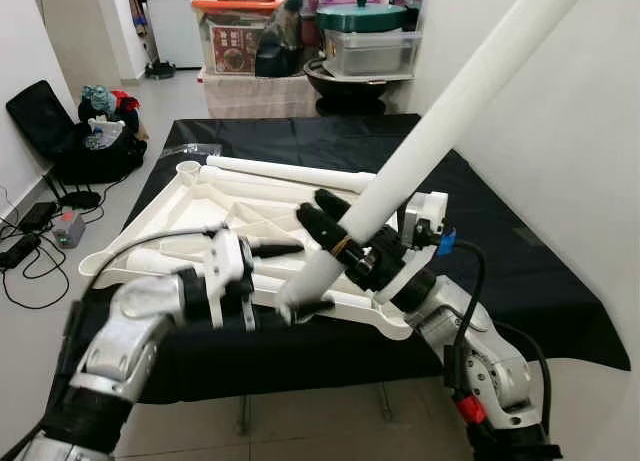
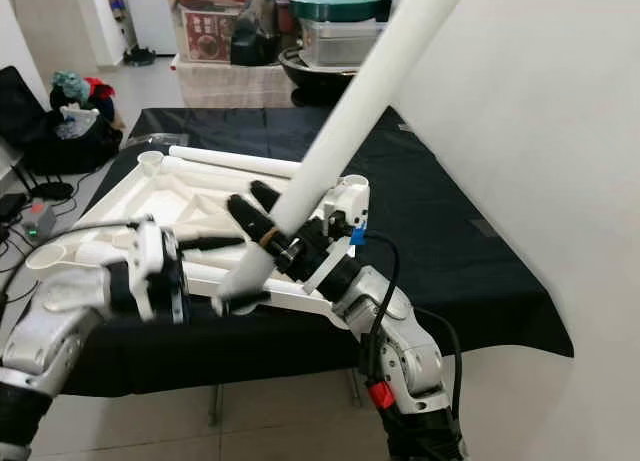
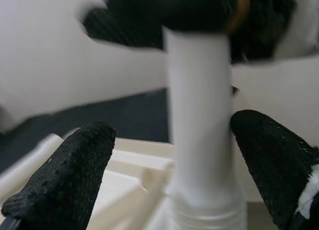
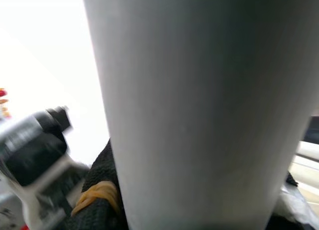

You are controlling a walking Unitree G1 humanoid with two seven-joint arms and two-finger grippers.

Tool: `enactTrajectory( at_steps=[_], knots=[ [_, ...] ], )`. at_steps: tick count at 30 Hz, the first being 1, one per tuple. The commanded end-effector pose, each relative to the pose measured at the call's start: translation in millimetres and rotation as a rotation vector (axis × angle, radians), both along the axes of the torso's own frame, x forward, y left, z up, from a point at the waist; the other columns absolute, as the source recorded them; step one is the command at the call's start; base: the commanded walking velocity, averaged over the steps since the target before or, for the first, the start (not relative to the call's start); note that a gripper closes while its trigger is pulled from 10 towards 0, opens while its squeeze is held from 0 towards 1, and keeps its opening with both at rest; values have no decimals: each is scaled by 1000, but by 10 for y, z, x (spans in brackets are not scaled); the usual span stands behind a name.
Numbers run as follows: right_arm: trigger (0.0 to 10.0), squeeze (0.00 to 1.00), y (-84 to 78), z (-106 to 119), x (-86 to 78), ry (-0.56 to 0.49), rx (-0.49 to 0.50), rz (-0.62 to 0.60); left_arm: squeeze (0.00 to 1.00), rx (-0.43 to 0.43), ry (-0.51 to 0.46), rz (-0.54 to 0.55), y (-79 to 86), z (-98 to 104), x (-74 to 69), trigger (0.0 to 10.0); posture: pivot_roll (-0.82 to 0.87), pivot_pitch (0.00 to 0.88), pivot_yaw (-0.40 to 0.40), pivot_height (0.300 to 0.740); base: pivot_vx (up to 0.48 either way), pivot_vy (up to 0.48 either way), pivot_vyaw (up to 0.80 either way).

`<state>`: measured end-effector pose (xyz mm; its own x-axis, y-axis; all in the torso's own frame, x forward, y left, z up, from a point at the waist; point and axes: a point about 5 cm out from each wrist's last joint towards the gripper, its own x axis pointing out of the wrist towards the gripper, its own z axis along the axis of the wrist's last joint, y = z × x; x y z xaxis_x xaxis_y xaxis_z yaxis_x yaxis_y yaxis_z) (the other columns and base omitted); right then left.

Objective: Building children table

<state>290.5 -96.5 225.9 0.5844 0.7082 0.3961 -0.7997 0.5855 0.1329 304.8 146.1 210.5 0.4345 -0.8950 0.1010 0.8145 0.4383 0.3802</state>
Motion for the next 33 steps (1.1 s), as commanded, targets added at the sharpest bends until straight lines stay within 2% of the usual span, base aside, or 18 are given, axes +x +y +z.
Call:
enactTrajectory(
  at_steps=[1,2,4,5,7,12,13,15,16,17,18,21,22,23,24,25,29,33],
  knots=[
    [0,0,-50,43,44,-22,1,-57,1000,-20,-7,14,5,14,8,10000,4,0,-19,740,0,0,0],
    [0,0,-50,43,44,-22,1,-57,1000,-20,-7,14,5,14,8,10000,4,0,-19,740,0,0,0],
    [0,0,-144,47,118,-12,19,-169,1000,-46,-23,32,17,58,-10,10000,10,0,-17,740,0,0,0],
    [0,0,-144,47,118,-12,19,-169,1000,-46,-23,32,17,58,-10,10000,10,0,-17,740,0,0,0],
    [0,0,-276,92,189,-12,53,-303,1000,-70,-28,81,46,65,-19,10000,12,0,-20,740,0,0,0],
    [0,0,-383,152,230,-27,81,-390,1000,-95,-21,134,71,61,-14,10000,12,0,-19,740,0,0,0],
    [0,0,-477,194,255,-40,83,-458,890,-109,-14,190,89,21,-8,10000,19,0,-28,740,0,0,0],
    [0,0,-477,194,255,-40,83,-458,890,-109,-14,190,89,21,-8,10000,19,0,-28,740,0,0,0],
    [0,0,-537,219,269,-48,82,-499,890,-116,-10,227,99,-9,-5,10000,19,0,-28,740,0,0,0],
    [0,0,-638,197,303,-43,37,-591,0,-131,-8,318,127,-66,24,10000,25,0,-35,740,0,0,0],
    [0,0,-704,177,324,-39,3,-652,0,-140,-8,379,146,-104,42,10000,25,0,-35,740,0,0,0],
    [0,0,-704,177,324,-39,3,-652,0,-140,-8,379,146,-104,42,10000,25,0,-35,740,0,0,0],
    [0,0,-759,135,342,-21,-26,-699,0,-147,-2,445,168,-149,59,10000,32,0,-45,740,0,0,0],
    [0,0,-759,135,342,-21,-26,-699,0,-147,-2,445,168,-149,59,10000,32,0,-45,740,0,0,0],
    [10000,0,-866,-60,368,70,-171,-782,0,-154,49,601,249,-312,78,10000,32,0,-49,740,0,0,0],
    [10000,0,-866,-60,368,70,-171,-782,0,-154,49,601,249,-312,78,10000,32,0,-49,740,0,0,0],
    [10000,0,-923,-188,349,90,-280,-797,0,-120,82,697,304,-448,74,10000,29,0,-53,740,0,0,0],
    [10000,0,-930,-208,331,65,-305,-770,0,-108,91,720,310,-491,78,10000,29,0,-53,740,0,0,0]
  ],
)
